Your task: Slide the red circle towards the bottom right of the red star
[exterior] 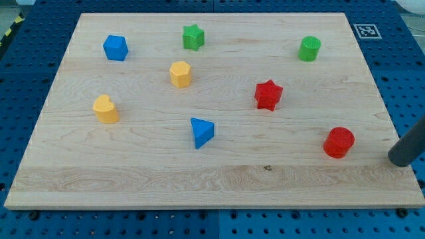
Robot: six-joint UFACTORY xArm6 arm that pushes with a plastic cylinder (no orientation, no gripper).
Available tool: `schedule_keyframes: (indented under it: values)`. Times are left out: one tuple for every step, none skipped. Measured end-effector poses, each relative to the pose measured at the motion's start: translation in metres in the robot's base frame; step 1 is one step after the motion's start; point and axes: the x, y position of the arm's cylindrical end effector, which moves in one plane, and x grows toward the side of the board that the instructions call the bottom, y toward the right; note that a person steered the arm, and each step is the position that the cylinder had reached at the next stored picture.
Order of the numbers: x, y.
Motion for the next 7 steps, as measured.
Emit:
schedule_keyframes:
  values:
    - [0.0, -0.014]
    - [0.0, -0.015]
    - [-0.006, -0.033]
    - [-0.019, -0.053]
    - [-0.019, -0.066]
    - [-0.019, -0.087]
    - [-0.019, -0.109]
